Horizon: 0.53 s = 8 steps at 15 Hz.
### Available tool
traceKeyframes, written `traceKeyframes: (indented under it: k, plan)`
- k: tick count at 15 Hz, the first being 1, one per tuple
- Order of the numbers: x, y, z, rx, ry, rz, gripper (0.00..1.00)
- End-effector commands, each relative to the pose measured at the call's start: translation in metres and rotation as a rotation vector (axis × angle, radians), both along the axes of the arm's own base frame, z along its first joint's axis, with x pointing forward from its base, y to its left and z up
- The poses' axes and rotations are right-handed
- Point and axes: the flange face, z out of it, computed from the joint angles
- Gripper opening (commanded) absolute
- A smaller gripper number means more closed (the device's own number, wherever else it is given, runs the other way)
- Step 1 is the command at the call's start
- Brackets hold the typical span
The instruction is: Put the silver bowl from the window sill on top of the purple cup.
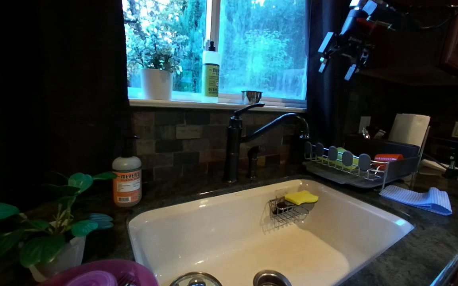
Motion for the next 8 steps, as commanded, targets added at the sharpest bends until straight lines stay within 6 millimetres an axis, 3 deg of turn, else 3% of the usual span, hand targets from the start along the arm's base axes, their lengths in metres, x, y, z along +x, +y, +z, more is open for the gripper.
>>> traceKeyframes:
  k: [1,3,5,6,8]
  plan:
    - [0.036,-0.022,0.032,0.116,-0.071,-0.145,1.00]
    - [0.060,-0.032,0.049,0.179,-0.109,-0.221,1.00]
    - [0.077,-0.029,0.066,0.272,-0.158,-0.247,1.00]
    - [0.054,-0.031,0.057,0.188,-0.134,-0.206,1.00]
    - [0.070,-0.031,0.064,0.228,-0.151,-0.224,1.00]
